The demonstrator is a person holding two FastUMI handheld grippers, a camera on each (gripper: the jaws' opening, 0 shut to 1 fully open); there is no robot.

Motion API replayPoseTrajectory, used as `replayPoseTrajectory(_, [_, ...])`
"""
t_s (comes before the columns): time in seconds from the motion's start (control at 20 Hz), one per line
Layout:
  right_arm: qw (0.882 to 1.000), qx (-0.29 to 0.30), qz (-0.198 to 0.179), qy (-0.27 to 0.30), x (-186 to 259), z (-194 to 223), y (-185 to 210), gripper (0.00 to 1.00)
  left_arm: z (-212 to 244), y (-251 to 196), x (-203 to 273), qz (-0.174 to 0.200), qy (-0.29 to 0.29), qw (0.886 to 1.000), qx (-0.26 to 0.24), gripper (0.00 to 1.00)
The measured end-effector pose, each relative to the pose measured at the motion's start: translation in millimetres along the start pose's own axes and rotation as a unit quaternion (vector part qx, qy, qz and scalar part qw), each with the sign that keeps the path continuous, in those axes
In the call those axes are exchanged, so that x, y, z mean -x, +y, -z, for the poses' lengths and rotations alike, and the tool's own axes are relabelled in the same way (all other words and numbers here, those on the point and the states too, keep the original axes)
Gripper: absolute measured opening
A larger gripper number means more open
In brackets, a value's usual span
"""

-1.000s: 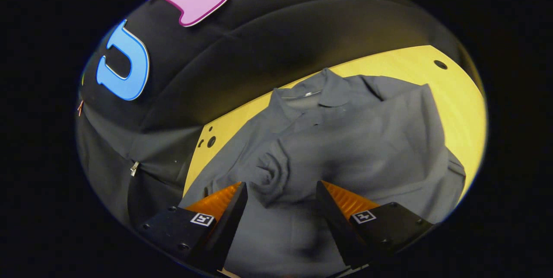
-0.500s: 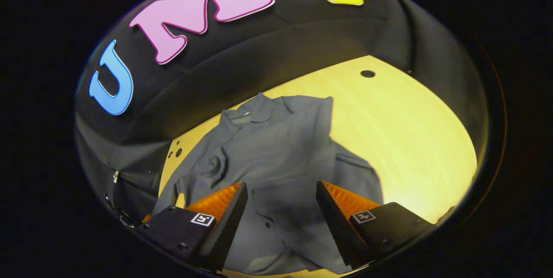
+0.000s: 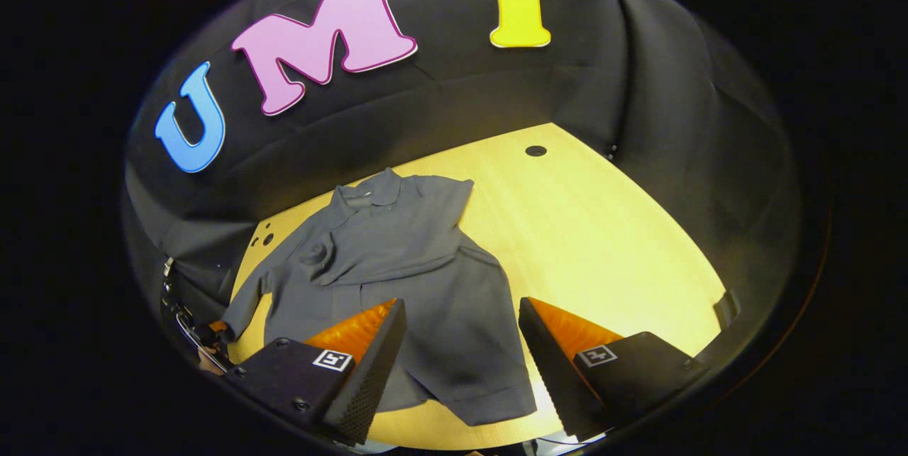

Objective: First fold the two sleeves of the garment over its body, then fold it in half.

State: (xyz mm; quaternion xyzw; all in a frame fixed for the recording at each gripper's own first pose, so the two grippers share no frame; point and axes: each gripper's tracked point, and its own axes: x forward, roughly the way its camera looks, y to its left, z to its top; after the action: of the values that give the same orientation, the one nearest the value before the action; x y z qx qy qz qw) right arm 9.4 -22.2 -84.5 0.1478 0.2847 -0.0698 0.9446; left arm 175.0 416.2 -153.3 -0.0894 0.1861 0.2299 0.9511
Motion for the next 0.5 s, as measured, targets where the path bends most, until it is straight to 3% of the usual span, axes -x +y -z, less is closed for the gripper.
replayPoseTrajectory(0.2, [1.000, 0.005, 0.003, -0.018, 24, -1, 1, 0.99, 17, -11, -6, 0.009, 0.035, 0.999, 0.004, 0.88])
replayPoseTrajectory(0.45, [0.999, 0.025, 0.009, -0.046, 53, -6, -3, 0.99, 19, -21, -11, 0.023, 0.037, 0.999, -0.031, 0.85])
replayPoseTrajectory(0.5, [0.998, 0.026, 0.010, -0.048, 58, -4, -6, 0.99, 19, -25, -12, 0.028, 0.040, 0.998, -0.042, 0.76])
